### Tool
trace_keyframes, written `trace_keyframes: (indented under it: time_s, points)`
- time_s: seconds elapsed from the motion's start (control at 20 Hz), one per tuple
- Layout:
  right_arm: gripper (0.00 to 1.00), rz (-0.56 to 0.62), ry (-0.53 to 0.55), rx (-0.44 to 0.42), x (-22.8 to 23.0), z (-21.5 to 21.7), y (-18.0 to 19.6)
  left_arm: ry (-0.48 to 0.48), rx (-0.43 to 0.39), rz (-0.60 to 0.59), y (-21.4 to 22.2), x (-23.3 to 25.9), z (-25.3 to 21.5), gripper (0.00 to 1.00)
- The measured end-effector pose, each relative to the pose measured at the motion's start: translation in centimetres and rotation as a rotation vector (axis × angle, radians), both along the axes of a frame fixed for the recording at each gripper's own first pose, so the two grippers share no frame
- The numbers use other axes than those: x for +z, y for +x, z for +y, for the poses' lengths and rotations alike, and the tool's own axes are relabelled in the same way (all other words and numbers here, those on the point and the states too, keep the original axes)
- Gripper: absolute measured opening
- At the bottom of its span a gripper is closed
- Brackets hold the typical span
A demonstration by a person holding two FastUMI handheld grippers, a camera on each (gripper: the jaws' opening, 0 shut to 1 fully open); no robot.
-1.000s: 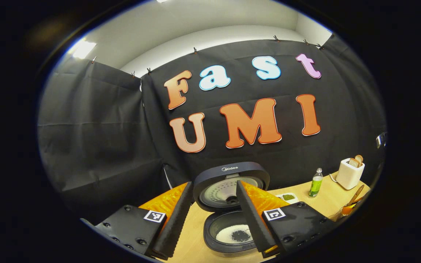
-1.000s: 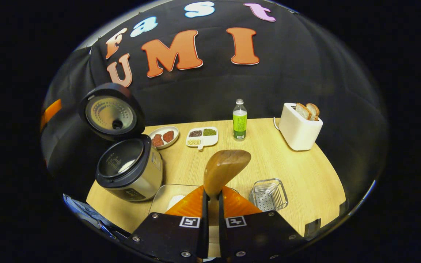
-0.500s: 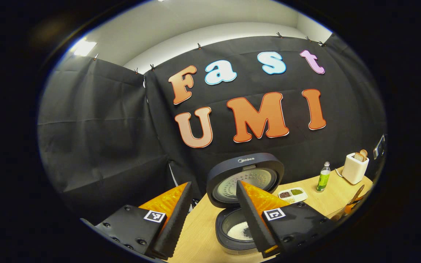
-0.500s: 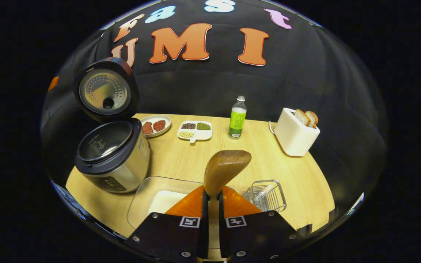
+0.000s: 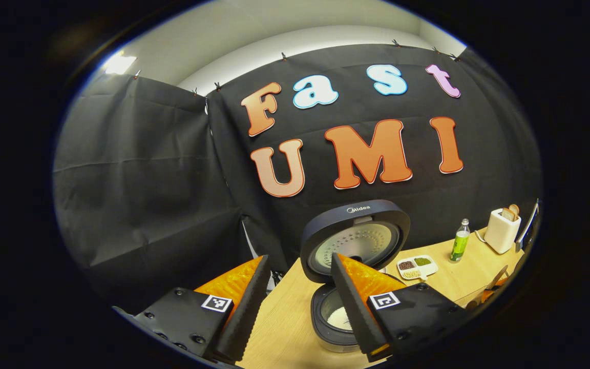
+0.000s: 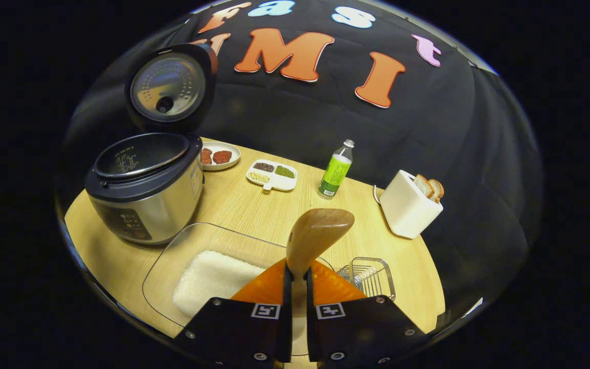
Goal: Close the left gripper, press the button to open the rice cooker; take a wooden spoon from the chopstick holder with the right hand, scoop a spoonful of rice and pour it into the rice cooker, then put the wooden spoon back into the chopstick holder.
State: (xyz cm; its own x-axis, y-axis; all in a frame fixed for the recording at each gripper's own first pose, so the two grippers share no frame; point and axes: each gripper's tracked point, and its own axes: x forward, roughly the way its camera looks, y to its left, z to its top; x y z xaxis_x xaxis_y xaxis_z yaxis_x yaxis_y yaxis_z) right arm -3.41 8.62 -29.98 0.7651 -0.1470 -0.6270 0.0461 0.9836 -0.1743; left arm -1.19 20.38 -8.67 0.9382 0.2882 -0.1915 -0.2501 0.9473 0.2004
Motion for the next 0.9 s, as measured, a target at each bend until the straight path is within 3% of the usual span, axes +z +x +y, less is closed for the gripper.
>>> trace_keyframes:
  time_s: [0.35, 0.9]
  points:
    - [0.11, -0.008, 0.009, -0.008, -1.6, 3.3, -0.9, 0.011, -0.009, 0.021, 0.2, -0.6, 1.5, 0.75]
    - [0.11, 0.034, 0.375, -0.242, -1.3, 4.6, -0.5, 0.023, -0.046, 0.031, 0.3, -0.9, 3.3, 0.75]
